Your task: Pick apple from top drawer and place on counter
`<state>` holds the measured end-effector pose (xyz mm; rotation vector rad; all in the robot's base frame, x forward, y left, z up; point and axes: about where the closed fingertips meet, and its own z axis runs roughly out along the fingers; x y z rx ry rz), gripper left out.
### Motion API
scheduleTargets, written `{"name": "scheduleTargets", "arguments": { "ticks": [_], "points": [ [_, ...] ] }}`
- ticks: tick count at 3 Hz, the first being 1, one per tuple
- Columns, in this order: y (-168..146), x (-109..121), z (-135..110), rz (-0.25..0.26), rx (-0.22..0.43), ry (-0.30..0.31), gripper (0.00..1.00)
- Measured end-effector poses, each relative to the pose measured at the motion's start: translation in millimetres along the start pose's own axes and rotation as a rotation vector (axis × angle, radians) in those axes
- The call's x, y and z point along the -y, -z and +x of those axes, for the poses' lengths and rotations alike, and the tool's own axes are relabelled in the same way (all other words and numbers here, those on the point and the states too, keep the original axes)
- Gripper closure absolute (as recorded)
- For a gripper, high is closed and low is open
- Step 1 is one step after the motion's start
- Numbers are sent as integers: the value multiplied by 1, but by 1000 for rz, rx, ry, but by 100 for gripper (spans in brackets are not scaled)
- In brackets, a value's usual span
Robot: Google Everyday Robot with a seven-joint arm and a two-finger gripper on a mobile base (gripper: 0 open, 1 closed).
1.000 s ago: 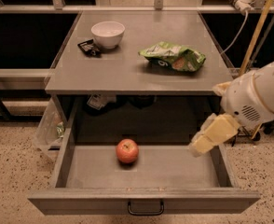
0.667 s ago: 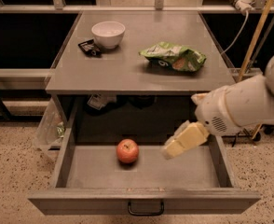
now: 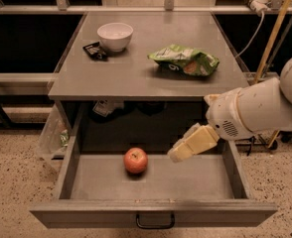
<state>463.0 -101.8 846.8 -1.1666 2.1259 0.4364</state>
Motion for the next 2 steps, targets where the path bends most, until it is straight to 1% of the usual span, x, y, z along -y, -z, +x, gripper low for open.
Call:
{"name": "scheduleTargets", "arguments": {
  "ticks": [1,2],
  "points": [
    [-14,0,1,12,10,-15,0],
    [-64,-7,10,9,1,-24,0]
  ]
}}
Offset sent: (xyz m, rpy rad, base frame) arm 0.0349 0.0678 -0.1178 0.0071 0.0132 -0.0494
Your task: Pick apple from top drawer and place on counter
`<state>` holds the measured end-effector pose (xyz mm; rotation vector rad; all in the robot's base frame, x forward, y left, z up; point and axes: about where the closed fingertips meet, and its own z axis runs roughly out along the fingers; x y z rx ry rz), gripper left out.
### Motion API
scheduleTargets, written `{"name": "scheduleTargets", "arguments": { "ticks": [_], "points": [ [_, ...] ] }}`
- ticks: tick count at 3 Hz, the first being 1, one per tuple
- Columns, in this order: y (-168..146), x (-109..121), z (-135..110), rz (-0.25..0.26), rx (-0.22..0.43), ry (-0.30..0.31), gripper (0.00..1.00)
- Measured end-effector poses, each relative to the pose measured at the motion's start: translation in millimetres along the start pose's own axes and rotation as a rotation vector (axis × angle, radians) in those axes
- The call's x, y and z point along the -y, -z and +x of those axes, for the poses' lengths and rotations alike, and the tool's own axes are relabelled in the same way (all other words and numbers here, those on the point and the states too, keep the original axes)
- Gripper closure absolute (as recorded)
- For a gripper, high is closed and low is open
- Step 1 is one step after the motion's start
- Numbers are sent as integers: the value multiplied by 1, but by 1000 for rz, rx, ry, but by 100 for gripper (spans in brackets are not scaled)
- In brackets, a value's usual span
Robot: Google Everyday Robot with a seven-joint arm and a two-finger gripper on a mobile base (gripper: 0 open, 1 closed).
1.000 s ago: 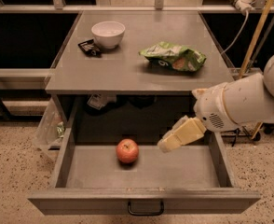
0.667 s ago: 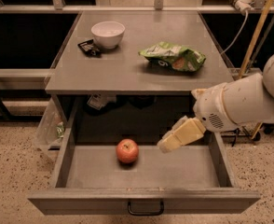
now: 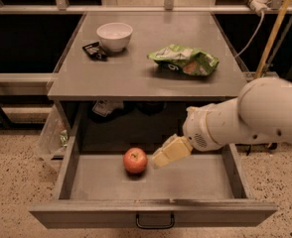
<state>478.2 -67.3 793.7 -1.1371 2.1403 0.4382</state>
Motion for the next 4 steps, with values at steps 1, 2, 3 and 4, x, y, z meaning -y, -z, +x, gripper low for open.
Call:
{"name": "scheduleTargets", "arguments": {
  "ticks": [1,2,3,4],
  "points": [
    [-57,-7,18,11,-10,-32,0],
    [-109,-12,35,19,13,-77,0],
    [-159,-20,30,29,53,-92,0],
    [-196,-24,18,28,77,-89,0]
  ]
}}
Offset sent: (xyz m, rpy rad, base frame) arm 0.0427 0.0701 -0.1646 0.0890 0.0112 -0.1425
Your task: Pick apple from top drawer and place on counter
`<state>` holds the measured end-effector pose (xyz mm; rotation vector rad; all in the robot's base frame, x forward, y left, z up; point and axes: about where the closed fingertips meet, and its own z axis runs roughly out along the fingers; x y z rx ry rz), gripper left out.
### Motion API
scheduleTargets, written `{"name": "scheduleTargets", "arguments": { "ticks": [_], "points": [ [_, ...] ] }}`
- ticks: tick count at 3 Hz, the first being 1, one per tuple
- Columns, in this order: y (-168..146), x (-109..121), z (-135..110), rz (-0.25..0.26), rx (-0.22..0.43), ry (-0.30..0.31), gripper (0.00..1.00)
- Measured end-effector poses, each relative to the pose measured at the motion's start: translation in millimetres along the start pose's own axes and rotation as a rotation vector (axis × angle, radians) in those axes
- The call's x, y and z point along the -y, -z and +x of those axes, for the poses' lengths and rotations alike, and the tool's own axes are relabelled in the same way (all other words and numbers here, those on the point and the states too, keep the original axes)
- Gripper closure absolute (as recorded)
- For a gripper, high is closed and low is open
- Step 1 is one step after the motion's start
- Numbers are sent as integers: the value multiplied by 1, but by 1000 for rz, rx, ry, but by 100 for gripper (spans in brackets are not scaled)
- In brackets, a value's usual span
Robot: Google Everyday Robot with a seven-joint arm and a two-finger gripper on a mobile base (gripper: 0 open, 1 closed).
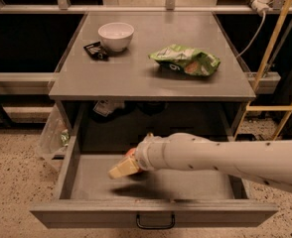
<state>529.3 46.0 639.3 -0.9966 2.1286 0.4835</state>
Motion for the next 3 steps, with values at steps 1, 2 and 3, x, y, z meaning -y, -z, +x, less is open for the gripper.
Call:
{"name": "scheduleTargets", "arguments": {
  "ticks": [1,2,3],
  "points": [
    [-19,-8,8,-11,-23,0,19],
    [-17,-7,19,9,-57,-3,42],
    [2,0,21,54,-56,-2,65]
  ]
}}
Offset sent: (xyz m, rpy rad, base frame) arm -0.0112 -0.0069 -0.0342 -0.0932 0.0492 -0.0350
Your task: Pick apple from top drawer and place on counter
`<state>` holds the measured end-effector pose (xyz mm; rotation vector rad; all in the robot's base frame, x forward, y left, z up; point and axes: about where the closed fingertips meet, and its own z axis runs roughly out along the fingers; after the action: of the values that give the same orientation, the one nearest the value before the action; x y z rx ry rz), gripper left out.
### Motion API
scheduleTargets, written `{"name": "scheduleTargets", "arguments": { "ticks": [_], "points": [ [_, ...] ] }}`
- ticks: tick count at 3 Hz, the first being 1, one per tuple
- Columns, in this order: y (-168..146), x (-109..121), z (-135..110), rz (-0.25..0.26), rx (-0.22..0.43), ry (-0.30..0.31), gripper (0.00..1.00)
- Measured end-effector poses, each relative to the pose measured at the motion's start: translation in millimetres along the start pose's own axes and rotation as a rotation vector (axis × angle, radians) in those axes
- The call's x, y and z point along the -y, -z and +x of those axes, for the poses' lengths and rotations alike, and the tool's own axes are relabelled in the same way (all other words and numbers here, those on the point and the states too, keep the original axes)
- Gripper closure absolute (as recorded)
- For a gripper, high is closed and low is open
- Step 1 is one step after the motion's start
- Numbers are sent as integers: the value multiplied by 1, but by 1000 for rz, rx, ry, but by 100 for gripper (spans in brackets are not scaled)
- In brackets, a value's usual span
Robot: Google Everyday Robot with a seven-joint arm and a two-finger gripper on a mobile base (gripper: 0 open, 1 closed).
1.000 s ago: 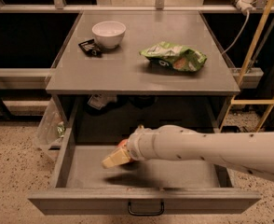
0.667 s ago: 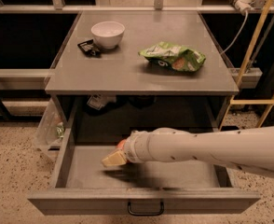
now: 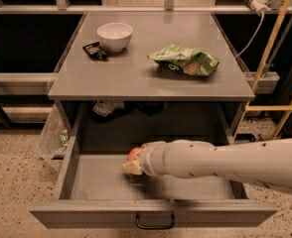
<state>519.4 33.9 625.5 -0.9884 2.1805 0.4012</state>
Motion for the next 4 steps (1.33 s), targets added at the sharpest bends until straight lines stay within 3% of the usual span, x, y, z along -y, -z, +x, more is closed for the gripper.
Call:
{"name": "scheduleTargets", "arguments": {
  "ticks": [1,2,3,4],
  "points": [
    [34,5,-14,46,27,40,89],
    [71,0,-49,72,88,121,100],
    [81,-19,-90,-16,156,132,100],
    [87,-38,-120,-191,259,109,100]
  ]
}}
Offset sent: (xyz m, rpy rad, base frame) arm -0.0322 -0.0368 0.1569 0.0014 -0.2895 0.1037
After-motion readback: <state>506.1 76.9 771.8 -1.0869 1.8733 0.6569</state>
